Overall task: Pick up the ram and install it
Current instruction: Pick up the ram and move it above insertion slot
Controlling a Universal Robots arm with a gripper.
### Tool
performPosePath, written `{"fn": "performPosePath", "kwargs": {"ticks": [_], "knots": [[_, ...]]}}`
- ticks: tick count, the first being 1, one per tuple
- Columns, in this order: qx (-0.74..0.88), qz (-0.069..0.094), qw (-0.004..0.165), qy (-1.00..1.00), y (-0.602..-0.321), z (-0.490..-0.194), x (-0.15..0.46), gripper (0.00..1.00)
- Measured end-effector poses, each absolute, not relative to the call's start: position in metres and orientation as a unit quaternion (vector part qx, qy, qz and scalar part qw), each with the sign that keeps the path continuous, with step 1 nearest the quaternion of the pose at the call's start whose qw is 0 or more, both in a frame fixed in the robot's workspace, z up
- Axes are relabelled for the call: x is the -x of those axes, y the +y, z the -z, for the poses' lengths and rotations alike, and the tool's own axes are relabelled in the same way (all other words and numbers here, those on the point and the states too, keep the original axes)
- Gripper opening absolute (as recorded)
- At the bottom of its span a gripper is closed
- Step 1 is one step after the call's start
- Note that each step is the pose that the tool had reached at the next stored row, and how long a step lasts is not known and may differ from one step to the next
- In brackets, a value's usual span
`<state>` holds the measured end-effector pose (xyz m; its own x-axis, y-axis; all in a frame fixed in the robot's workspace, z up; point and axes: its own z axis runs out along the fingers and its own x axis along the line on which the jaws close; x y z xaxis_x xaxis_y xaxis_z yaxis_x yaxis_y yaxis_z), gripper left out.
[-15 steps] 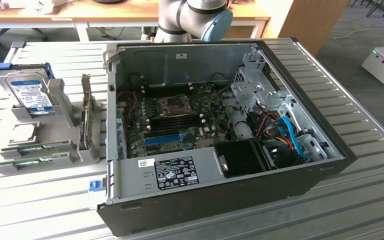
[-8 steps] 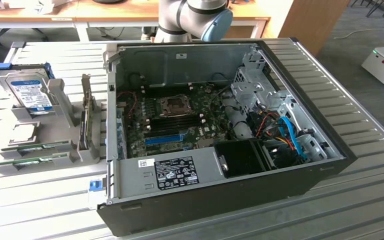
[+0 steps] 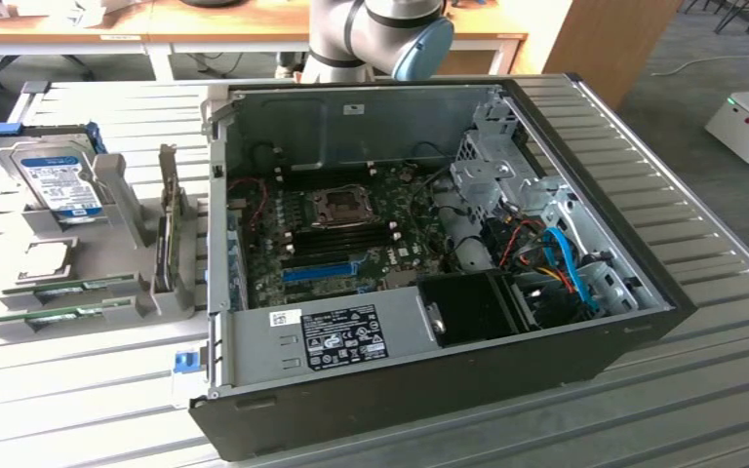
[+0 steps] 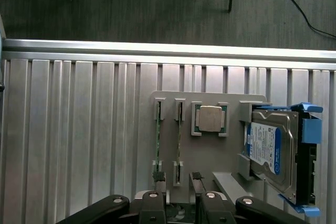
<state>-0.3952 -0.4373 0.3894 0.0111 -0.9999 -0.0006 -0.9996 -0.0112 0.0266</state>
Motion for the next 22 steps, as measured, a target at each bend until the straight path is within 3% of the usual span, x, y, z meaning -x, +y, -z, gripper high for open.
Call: {"fn": "performPosePath", "kwargs": {"ticks": [1, 22], "knots": [[-0.711, 0.01, 0.009, -0.703, -0.437, -0.389, 0.395, 0.31], [-0.711, 0.007, 0.006, -0.703, -0.437, -0.351, 0.395, 0.31]]}}
